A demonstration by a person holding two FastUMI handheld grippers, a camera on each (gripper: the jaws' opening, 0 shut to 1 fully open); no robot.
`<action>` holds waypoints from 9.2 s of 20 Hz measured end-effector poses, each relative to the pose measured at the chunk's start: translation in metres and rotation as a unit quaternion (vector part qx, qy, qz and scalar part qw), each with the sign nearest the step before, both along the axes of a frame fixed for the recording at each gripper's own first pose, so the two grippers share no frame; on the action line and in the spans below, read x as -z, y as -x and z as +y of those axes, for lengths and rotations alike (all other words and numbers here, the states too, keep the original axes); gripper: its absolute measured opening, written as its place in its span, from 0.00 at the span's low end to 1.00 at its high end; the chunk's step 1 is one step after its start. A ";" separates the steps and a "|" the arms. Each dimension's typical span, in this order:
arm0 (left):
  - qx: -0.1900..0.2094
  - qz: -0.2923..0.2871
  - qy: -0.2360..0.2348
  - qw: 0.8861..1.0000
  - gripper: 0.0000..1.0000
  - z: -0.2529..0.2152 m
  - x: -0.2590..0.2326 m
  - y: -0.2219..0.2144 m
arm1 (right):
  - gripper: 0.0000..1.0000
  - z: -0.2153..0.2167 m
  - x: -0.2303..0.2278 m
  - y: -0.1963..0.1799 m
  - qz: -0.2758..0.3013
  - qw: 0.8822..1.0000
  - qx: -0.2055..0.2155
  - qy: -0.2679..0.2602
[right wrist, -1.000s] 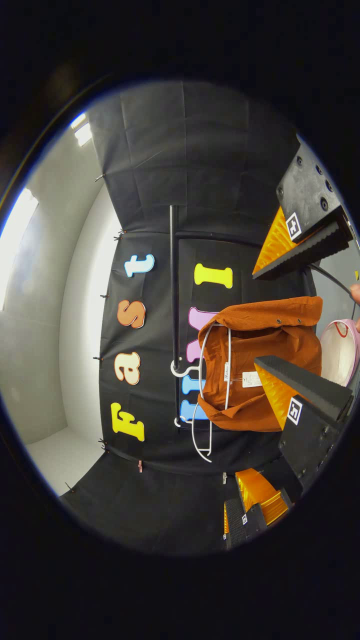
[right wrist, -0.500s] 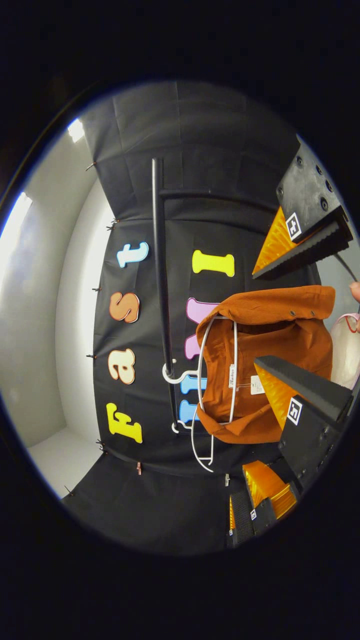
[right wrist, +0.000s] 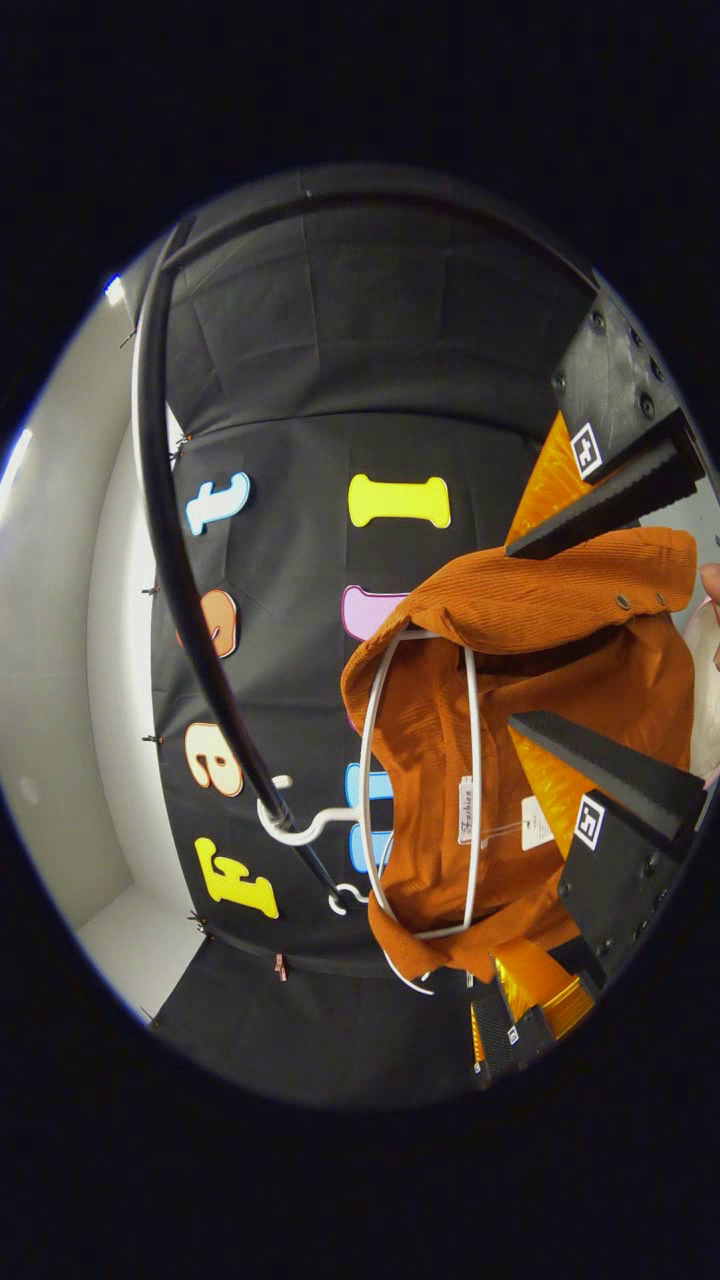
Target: Grasp the clothes on the hanger with both hands and then place them into the laundry hamper below.
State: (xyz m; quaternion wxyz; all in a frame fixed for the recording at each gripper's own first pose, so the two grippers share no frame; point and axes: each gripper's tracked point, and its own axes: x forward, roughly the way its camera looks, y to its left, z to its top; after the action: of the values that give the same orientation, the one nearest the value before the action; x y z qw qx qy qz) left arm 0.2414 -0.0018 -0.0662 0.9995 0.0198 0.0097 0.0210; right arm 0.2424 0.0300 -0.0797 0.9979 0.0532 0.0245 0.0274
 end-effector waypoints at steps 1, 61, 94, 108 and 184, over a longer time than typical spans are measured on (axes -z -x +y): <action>-0.003 0.002 -0.001 1.000 0.95 0.001 0.003 -0.009 | 0.98 0.002 0.003 -0.011 0.000 1.000 -0.003 -0.004; 0.030 0.139 0.028 0.989 0.05 0.041 0.080 -0.026 | 0.05 0.091 0.075 -0.010 0.178 0.931 -0.194 -0.254; -0.002 0.330 0.037 0.943 0.86 0.008 0.298 -0.012 | 0.89 0.070 0.303 0.040 0.368 0.921 -0.125 0.002; 0.023 0.233 0.046 0.971 0.89 0.009 0.193 0.026 | 0.99 0.056 0.187 0.066 0.264 0.960 -0.088 0.008; 0.049 0.016 0.029 0.998 0.91 0.023 -0.082 0.236 | 1.00 -0.014 -0.116 0.198 -0.025 0.998 0.000 0.052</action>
State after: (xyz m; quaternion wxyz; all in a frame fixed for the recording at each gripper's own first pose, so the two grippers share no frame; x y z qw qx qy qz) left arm 0.0055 0.0210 0.0162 0.9992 -0.0088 0.0258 -0.0285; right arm 0.0447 0.0163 0.0360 0.9996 0.0007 0.0007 0.0277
